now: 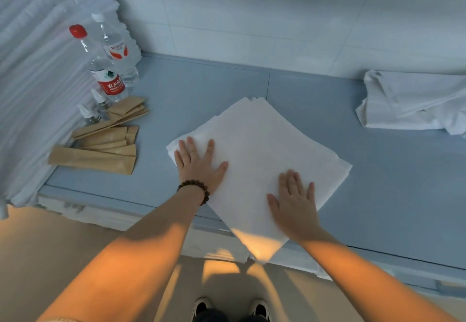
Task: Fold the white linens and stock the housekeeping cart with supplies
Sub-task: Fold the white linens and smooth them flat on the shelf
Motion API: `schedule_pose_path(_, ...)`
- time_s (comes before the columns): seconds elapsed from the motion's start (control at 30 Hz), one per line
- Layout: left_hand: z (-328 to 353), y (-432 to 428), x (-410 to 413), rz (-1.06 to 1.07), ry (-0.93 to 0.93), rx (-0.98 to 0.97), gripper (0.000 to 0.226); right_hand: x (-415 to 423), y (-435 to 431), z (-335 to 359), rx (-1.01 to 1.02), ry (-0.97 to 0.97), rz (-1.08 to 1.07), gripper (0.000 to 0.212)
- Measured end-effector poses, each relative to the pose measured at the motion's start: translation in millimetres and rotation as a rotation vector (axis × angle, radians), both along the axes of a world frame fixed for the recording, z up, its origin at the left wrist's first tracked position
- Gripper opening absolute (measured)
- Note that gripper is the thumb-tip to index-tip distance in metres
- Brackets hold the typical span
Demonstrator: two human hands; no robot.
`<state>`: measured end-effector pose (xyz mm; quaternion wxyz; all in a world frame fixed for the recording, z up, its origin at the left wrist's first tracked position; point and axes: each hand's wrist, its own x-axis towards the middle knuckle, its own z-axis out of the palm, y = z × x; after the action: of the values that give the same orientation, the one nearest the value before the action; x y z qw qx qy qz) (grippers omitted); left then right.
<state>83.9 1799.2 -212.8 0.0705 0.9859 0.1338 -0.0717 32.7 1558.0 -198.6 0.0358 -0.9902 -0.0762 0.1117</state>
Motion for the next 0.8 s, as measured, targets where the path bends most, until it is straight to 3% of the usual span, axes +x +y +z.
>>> schedule_pose_path(0.17, -3.2, 6.8, 12.6, 0.037, -0.078, 0.017, 0.069, 58.3, 62.9, 5.2, 0.091, -0.02, 0.489, 0.053)
schedule_pose_path(0.33, -13.3, 7.8, 16.7, 0.058, -0.123, 0.056, 0.069, 135.2, 113.2, 1.2, 0.071, -0.081, 0.687, 0.053)
schedule_pose_path(0.43, -13.7, 7.6, 16.6, 0.046, -0.127, 0.072, 0.069, 170.8, 106.5, -4.2, 0.058, -0.081, 0.598, 0.055)
schedule_pose_path(0.63, -8.9, 5.8, 15.6, 0.043, -0.102, 0.07, 0.079, 228.5, 42.6, -0.9, -0.07, 0.045, -0.03, 0.059)
schedule_pose_path(0.7, -9.1, 5.9, 14.7, 0.044, -0.093, 0.076, 0.082, 220.4, 53.0, 0.0, -0.089, -0.048, 0.019, 0.057)
schedule_pose_path(0.8, -9.4, 4.5, 14.4, 0.047, -0.094, 0.084, 0.085, 179.0, 97.1, -7.3, 0.076, -0.1, 0.404, 0.055)
